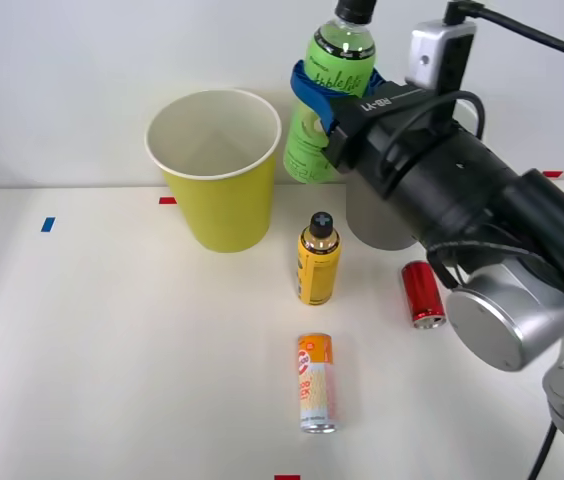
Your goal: Put cans in the gray bin, plastic bottles in the light green bin
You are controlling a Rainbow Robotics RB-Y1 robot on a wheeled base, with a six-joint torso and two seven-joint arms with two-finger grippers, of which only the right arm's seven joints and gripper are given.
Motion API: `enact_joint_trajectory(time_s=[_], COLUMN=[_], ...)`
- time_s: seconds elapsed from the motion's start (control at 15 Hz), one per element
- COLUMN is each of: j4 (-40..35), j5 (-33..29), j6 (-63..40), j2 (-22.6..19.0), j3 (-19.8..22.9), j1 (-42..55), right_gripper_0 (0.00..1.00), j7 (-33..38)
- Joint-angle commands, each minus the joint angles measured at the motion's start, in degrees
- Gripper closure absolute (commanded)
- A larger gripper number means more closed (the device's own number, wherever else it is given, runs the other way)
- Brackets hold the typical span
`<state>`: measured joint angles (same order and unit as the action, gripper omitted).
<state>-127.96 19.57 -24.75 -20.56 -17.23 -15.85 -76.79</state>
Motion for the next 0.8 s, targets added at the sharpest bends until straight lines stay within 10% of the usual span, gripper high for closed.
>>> enact_joint_trajectory(time_s=[0.07, 0.8], j4=[21.17, 45.25], j5=[-1.11, 0.74], j6=[18.51, 21.14], j2=[3.24, 2.19], j3=[-5.79, -14.41], j1=[-11.57, -33.89], right_gripper_0=[1.0, 1.0], j7=[1.56, 12.1])
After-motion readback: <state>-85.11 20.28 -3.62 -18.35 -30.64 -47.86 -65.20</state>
